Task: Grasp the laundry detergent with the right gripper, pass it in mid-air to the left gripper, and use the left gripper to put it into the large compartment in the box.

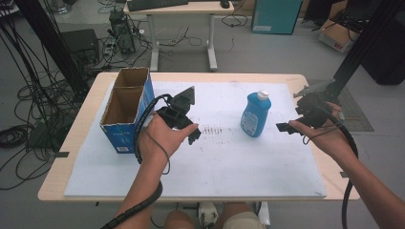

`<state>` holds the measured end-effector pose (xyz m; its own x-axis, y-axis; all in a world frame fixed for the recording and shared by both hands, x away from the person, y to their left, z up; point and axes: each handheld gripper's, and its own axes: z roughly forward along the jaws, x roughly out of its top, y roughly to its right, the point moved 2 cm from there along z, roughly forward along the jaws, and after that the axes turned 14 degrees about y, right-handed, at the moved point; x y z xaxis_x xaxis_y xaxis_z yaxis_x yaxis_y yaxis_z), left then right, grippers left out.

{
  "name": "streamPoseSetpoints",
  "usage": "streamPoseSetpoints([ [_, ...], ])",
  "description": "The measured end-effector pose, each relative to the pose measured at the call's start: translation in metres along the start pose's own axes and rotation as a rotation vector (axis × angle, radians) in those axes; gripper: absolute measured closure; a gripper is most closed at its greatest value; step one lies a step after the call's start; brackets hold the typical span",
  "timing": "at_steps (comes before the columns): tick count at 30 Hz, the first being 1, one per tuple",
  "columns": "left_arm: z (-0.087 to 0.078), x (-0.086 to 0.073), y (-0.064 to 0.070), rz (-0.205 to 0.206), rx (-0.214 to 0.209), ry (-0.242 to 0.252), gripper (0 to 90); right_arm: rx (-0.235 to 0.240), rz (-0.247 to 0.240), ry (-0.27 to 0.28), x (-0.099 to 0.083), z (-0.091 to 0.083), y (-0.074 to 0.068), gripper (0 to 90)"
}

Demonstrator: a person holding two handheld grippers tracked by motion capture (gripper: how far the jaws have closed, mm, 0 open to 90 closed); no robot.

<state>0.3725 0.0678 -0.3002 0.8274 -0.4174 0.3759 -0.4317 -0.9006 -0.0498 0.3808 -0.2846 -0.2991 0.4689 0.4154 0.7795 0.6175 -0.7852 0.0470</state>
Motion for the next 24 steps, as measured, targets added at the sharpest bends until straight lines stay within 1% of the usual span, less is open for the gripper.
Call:
streamPoseSetpoints([
  [1, 0.001, 0.001, 0.0, 0.001, -0.001, 0.0, 6.9, 0.002, 0.0, 0.005, -0.001, 0.004, 0.0, 3.7],
  [2, 0.001, 0.001, 0.0, 0.001, -0.001, 0.0, 6.9, 0.002, 0.0, 0.005, -0.001, 0.004, 0.0, 3.7],
  [3, 0.002, 0.001, 0.0, 0.002, 0.0, 0.002, 6.9, 0.013, 0.0, 0.011, -0.003, 0.009, 0.001, 3.7],
  [5, 0.002, 0.002, 0.0, 0.002, -0.003, -0.003, 6.9, 0.005, 0.008, 0.008, -0.004, 0.012, 0.001, 3.7],
  [8, 0.005, 0.003, 0.0, 0.009, -0.003, -0.006, 6.9, 0.003, -0.002, 0.003, -0.008, 0.022, 0.001, 3.7],
  [12, 0.008, 0.005, -0.001, 0.009, -0.004, -0.013, 6.9, 0.009, 0.003, 0.007, -0.012, 0.033, 0.001, 3.7],
  [14, 0.008, 0.006, -0.002, 0.009, -0.003, -0.015, 6.9, 0.011, 0.003, 0.01, -0.013, 0.034, 0.001, 3.7],
  [15, 0.009, 0.007, -0.002, 0.008, -0.004, -0.018, 6.9, 0.013, 0.001, 0.015, -0.015, 0.039, 0.002, 3.7],
  [18, 0.009, 0.008, -0.002, 0.008, -0.004, -0.013, 6.9, 0.019, -0.001, 0.024, -0.018, 0.045, 0.003, 3.7],
  [23, 0.009, 0.01, -0.001, 0.007, -0.011, -0.011, 6.9, 0.02, 0.003, 0.032, -0.021, 0.051, 0.005, 3.7],
  [24, 0.01, 0.011, 0.0, 0.012, -0.01, -0.013, 6.9, 0.02, 0.01, 0.039, -0.022, 0.054, 0.005, 3.6],
])
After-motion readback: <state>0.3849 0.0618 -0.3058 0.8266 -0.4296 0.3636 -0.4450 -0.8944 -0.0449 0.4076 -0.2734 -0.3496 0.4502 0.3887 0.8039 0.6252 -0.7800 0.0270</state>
